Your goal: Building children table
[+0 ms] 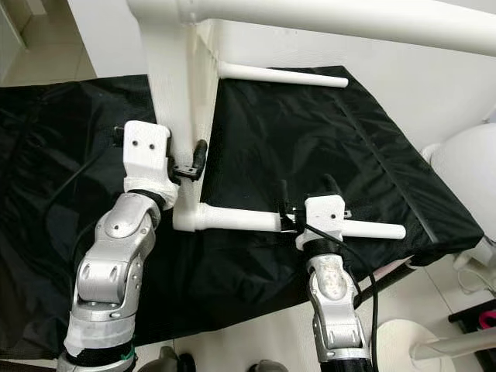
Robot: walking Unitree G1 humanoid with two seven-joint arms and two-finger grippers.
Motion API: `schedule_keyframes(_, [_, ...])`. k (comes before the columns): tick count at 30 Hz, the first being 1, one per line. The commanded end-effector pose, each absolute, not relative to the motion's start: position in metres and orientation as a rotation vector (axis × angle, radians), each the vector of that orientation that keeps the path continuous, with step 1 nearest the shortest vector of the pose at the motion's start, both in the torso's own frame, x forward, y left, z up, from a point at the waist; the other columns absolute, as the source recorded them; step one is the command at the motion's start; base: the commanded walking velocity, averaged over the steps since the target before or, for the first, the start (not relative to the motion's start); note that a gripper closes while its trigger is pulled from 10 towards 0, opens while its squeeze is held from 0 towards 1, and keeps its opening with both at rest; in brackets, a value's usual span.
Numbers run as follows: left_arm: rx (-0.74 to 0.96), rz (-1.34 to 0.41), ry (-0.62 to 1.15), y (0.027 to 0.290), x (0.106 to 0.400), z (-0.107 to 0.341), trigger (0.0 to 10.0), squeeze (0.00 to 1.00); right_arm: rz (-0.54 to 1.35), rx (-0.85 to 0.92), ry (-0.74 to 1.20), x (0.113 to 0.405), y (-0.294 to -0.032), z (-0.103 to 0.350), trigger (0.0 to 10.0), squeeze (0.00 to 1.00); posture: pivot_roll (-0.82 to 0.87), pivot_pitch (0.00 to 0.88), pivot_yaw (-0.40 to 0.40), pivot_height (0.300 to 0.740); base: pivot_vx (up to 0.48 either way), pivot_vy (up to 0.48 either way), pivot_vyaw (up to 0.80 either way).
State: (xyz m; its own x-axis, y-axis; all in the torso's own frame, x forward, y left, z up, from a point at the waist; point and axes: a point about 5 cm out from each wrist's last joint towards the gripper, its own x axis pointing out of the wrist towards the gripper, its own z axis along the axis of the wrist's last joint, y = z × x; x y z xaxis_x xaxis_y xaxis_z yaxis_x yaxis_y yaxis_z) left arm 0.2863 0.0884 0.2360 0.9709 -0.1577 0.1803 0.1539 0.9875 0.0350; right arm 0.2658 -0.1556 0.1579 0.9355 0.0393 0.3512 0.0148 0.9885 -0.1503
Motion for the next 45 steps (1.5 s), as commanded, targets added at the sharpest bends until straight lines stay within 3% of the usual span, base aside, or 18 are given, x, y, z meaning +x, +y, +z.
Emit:
schedule_keyframes(1, [-0.087, -0.034, -0.158, 0.088, 0.288, 0.236, 10.0, 0.0, 0.004, -0.152, -0.358, 0.266, -0.156, 0.159, 10.0, 0.0, -0.1, 0.141, -0.009, 0.74, 0.0, 0.0, 0.0])
schedule_keyframes(10, [-0.021, -0.02, -0.236, 0.087, 0.289, 0.249, 10.0, 0.0, -0.009, -0.15, -0.358, 0.265, -0.156, 0.16, 10.0, 0.0, -0.11, 0.146, 0.001, 0.74, 0.0, 0.0, 0.0])
schedule_keyframes(11, [-0.013, -0.033, -0.255, 0.087, 0.288, 0.25, 5.5, 0.0, -0.013, -0.151, -0.358, 0.265, -0.156, 0.16, 10.0, 0.0, -0.11, 0.146, 0.001, 0.74, 0.0, 0.0, 0.0])
schedule_keyframes(12, [-0.013, -0.033, -0.255, 0.087, 0.288, 0.25, 5.5, 0.0, -0.013, -0.151, -0.358, 0.265, -0.156, 0.16, 10.0, 0.0, -0.11, 0.146, 0.001, 0.74, 0.0, 0.0, 0.0])
schedule_keyframes(13, [-0.004, -0.036, -0.262, 0.087, 0.287, 0.25, 0.0, 0.0, -0.016, -0.151, -0.358, 0.265, -0.157, 0.16, 10.0, 0.0, -0.12, 0.146, 0.005, 0.74, 0.0, 0.0, 0.0])
schedule_keyframes(18, [0.044, -0.03, -0.292, 0.093, 0.281, 0.248, 0.0, 0.0, -0.032, -0.155, -0.354, 0.262, -0.161, 0.158, 10.0, 0.0, -0.11, 0.151, 0.01, 0.74, 0.0, 0.0, 0.0])
schedule_keyframes(26, [0.146, 0.063, -0.288, 0.125, 0.273, 0.243, 0.0, 0.0, -0.031, -0.157, -0.352, 0.267, -0.161, 0.158, 10.0, 0.0, -0.08, 0.15, -0.004, 0.74, 0.0, 0.0, 0.0])
schedule_keyframes(34, [0.173, 0.046, -0.298, 0.131, 0.264, 0.242, 0.0, 0.0, -0.017, -0.157, -0.352, 0.27, -0.161, 0.159, 10.0, 0.0, -0.06, 0.152, -0.017, 0.74, 0.0, 0.0, 0.0])
schedule_keyframes(45, [0.197, 0.109, -0.274, 0.163, 0.239, 0.229, 0.0, 0.0, 0.0, -0.159, -0.352, 0.275, -0.161, 0.16, 10.0, 0.0, -0.03, 0.156, -0.033, 0.74, 0.0, 0.0, 0.0])
